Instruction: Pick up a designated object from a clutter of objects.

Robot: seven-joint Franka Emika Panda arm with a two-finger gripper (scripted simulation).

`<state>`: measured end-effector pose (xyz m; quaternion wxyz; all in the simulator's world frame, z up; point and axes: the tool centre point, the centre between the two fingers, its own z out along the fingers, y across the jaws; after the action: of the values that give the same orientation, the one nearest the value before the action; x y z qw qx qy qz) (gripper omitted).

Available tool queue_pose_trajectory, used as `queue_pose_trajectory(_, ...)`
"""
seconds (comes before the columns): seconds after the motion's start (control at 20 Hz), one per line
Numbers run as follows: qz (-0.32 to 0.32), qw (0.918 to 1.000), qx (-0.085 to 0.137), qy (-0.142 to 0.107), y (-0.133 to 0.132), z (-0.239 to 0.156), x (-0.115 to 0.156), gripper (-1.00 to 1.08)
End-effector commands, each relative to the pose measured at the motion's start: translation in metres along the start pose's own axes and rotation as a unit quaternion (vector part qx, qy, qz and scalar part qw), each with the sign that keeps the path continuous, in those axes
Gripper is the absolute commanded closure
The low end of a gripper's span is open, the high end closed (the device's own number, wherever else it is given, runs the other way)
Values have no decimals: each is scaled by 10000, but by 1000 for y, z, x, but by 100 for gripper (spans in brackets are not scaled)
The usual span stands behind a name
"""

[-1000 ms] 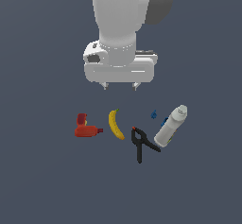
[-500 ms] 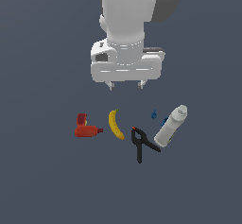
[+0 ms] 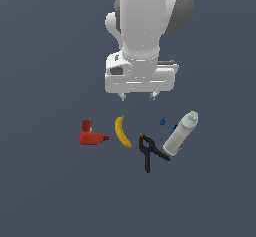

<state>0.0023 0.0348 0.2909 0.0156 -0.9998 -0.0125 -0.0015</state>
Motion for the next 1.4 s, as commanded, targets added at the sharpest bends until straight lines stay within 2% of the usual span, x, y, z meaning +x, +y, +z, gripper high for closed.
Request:
queue_pose_trajectory(0.0, -28, 10000, -34, -8, -10, 15, -1, -92)
queue_pose_trajectory(0.35, -156, 9998, -143, -16, -52, 74, -10, -92)
queue_pose_trajectory(0.8, -404, 9990, -195, -15, -113, 157, -45, -92)
queue_pose_trajectory(1.05, -503, 9986, -178, -19, -135, 185, -64, -92)
queue_pose_trajectory(1.35, -567, 9983, -158, -25, -148, 201, -77, -92)
